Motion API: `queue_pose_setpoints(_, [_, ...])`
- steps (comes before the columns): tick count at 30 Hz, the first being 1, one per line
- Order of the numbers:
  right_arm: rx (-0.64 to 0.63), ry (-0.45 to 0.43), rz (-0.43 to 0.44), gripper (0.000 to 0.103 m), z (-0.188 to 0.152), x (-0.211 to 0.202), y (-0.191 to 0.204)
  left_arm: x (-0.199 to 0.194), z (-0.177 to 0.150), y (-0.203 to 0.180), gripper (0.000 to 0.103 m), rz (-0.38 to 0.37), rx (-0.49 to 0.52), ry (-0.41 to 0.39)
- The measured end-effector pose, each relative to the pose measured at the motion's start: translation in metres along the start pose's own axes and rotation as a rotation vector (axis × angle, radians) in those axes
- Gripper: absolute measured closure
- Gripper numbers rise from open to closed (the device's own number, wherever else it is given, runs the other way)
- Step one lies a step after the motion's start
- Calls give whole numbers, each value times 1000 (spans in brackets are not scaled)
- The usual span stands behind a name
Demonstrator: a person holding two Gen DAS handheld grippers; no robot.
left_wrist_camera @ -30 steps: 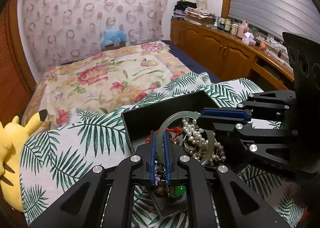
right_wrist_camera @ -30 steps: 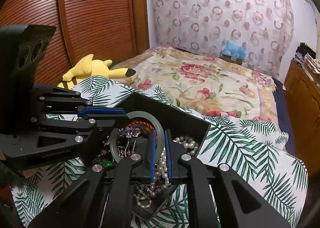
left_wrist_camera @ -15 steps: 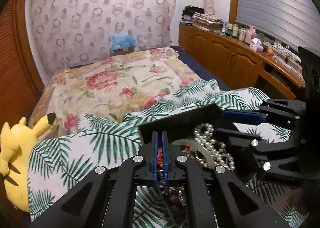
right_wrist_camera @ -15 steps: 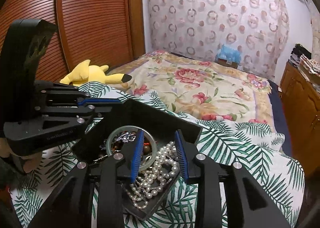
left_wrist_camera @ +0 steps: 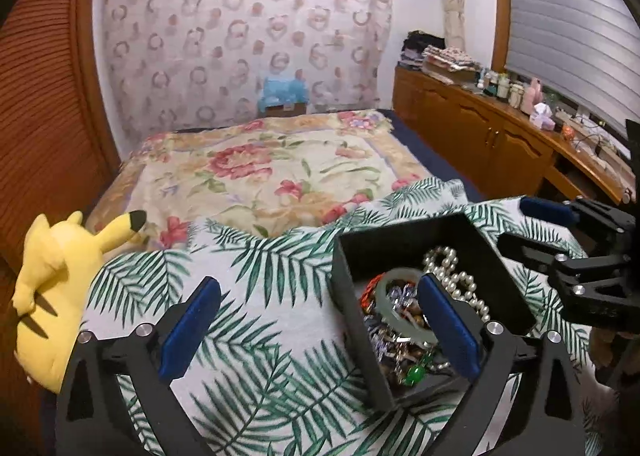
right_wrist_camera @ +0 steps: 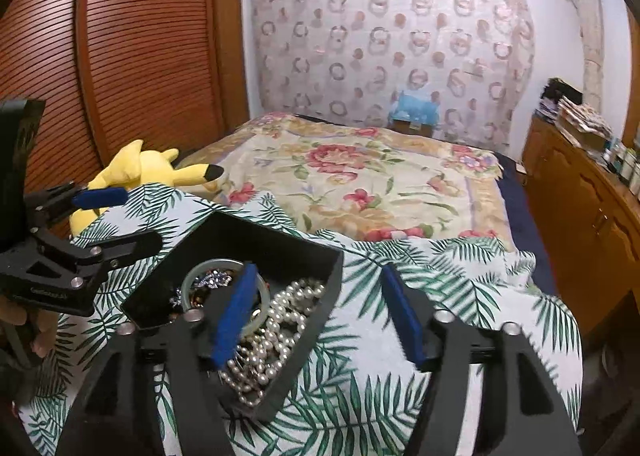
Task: Organize jewelry
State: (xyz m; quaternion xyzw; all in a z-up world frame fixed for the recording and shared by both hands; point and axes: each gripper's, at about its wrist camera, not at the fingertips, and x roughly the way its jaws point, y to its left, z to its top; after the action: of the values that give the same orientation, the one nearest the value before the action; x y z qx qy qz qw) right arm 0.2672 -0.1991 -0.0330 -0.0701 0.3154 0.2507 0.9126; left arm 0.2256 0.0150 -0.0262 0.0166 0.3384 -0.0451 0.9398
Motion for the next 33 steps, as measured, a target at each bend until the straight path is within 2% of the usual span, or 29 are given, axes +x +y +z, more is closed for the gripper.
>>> queue_pose_setpoints(2, [20, 1, -15, 23, -6, -4, -2, -4, -4, 0, 8, 8, 0, 3])
queue_pose_setpoints(4, [32, 1, -43, 9, -11, -7, -3, -10, -8, 0, 8, 11, -6, 0])
queue_pose_setpoints(7, [43, -6, -66, 3, -21, -14, 0, -19, -16, 1, 8, 9, -22, 0])
queue_pose_setpoints(15, [86, -7, -74, 3, -43, -39, 14, -44, -41, -8, 8, 18, -30, 1])
queue_pose_setpoints(28, [131, -171, -117, 3, -60, -134, 37, -106, -65, -10, 8, 39, -63, -62])
queue_pose_setpoints(33, [140, -201, -123, 3, -63, -153, 42, -122, -70, -9, 8, 58, -55, -79])
